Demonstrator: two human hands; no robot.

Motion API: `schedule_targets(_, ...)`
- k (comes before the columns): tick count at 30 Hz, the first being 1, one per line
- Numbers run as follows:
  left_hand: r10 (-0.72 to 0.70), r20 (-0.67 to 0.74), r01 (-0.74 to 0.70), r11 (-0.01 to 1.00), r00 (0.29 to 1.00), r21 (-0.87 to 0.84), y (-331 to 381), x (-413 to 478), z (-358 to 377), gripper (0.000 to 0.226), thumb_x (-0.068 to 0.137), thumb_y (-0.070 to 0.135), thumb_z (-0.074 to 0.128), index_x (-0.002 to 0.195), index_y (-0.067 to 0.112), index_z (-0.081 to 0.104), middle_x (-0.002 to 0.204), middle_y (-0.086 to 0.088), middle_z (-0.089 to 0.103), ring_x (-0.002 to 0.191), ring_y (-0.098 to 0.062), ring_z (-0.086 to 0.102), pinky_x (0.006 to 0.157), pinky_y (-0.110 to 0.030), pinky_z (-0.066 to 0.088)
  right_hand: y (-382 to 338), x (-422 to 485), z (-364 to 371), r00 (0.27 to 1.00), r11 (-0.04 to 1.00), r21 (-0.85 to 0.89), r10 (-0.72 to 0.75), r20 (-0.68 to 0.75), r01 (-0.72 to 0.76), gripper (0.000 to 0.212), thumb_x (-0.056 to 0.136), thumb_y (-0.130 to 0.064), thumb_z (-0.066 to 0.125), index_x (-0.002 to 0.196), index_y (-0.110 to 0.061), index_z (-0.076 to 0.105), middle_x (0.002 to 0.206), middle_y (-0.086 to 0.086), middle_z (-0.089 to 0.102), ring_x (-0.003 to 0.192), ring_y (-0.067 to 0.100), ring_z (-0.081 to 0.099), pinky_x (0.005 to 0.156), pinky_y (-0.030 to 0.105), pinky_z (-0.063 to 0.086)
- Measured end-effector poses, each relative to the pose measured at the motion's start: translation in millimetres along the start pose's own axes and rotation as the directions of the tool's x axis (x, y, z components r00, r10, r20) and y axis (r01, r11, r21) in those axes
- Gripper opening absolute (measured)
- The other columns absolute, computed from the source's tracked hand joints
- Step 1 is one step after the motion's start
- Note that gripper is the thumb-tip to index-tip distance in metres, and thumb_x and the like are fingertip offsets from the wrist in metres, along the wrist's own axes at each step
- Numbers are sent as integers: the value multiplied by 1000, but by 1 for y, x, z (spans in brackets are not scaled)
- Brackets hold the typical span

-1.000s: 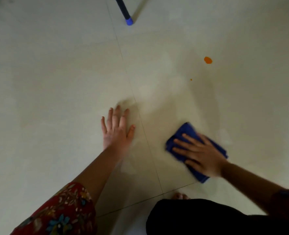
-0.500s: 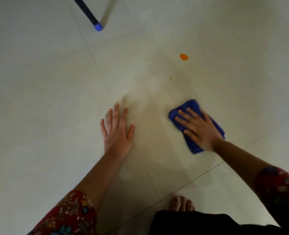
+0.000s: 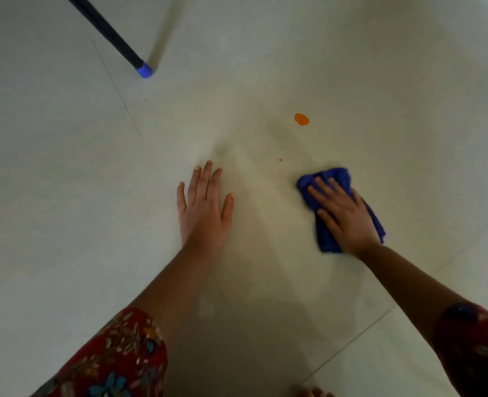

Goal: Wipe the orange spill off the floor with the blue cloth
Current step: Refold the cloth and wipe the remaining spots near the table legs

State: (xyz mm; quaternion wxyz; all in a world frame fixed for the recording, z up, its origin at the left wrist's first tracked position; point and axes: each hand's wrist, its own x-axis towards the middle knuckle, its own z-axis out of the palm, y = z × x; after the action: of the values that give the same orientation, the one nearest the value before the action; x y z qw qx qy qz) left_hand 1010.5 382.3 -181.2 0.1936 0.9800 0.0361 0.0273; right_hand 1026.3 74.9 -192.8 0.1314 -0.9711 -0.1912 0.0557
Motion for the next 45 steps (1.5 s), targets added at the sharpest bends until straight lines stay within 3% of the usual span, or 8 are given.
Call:
schedule_targets(4, 21, -2, -21, 1000, 1000, 16, 7, 49, 12, 59, 95, 43, 24, 150, 21, 31, 160, 3, 23, 148, -17, 17, 119, -44, 9, -3, 56, -3, 956, 959, 57, 282, -82, -278, 50, 104, -34, 31, 152, -34, 21, 161, -11, 13, 149, 13, 6, 119, 44, 7)
schedule_targets(10, 15, 50, -20, 996, 999, 92, 1, 54, 30, 57, 96, 40, 31, 151, 25, 30, 160, 1, 23, 148, -20, 20, 118, -47, 14, 1, -1, -2, 997, 998, -27, 56, 48, -55, 52, 101, -43, 25, 152, -33, 23, 161, -12, 16, 149, 13, 8, 118, 48, 12)
schedule_targets(18, -9, 33, 6, 995, 999, 96, 5, 56, 28, 57, 93, 39, 37, 149, 26, 35, 159, 3, 26, 146, -21, 26, 116, -48, 17, 17, 107, -14, 805, 809, 27, 587, -86, -588, 55, 100, -47, 25, 153, -37, 13, 162, -11, 3, 149, 14, -2, 119, 48, -1)
schedule_targets(23, -27, 24, 24, 992, 999, 123, 4, 52, 28, 58, 93, 40, 38, 149, 28, 35, 159, 4, 26, 145, -21, 27, 115, -49, 20, 6, 67, -10, 961, 960, 17, 278, -2, -278, 52, 101, -42, 22, 152, -35, 22, 160, -14, 12, 149, 11, 3, 119, 41, 4)
schedule_targets(29, -7, 12, 5, 987, 1000, 160, 4, 53, 30, 58, 92, 39, 41, 149, 26, 36, 159, 3, 26, 145, -22, 28, 113, -49, 21, 56, 164, -32, 783, 793, 164, 607, -132, -587, 47, 103, -32, 29, 150, -33, 29, 160, -12, 17, 149, 12, 9, 119, 45, 5)
schedule_targets(35, -10, 19, 6, 985, 1000, 173, 4, 54, 29, 58, 93, 40, 39, 150, 27, 34, 160, 3, 24, 145, -22, 28, 113, -50, 20, 3, 209, -13, 980, 962, 228, 174, -95, -148, 46, 100, -32, 27, 143, -28, 43, 154, -4, 36, 146, 18, 24, 113, 45, 19)
schedule_targets(39, -11, 13, 9, 985, 1000, 175, 5, 54, 29, 59, 93, 40, 39, 149, 26, 35, 160, 3, 24, 145, -22, 28, 113, -50, 21, -12, 117, -5, 983, 982, 104, -163, 81, 154, 45, 103, -36, 26, 147, -36, 35, 158, -12, 25, 148, 13, 15, 116, 44, 14)
schedule_targets(45, 8, 23, -13, 981, 1000, 193, 5, 54, 29, 59, 93, 39, 40, 150, 25, 34, 160, 2, 23, 145, -23, 27, 112, -51, 21, 39, 165, -21, 904, 898, -109, 421, -73, -427, 60, 95, -57, 20, 152, -40, 13, 162, -10, 9, 150, 21, 3, 116, 58, 5)
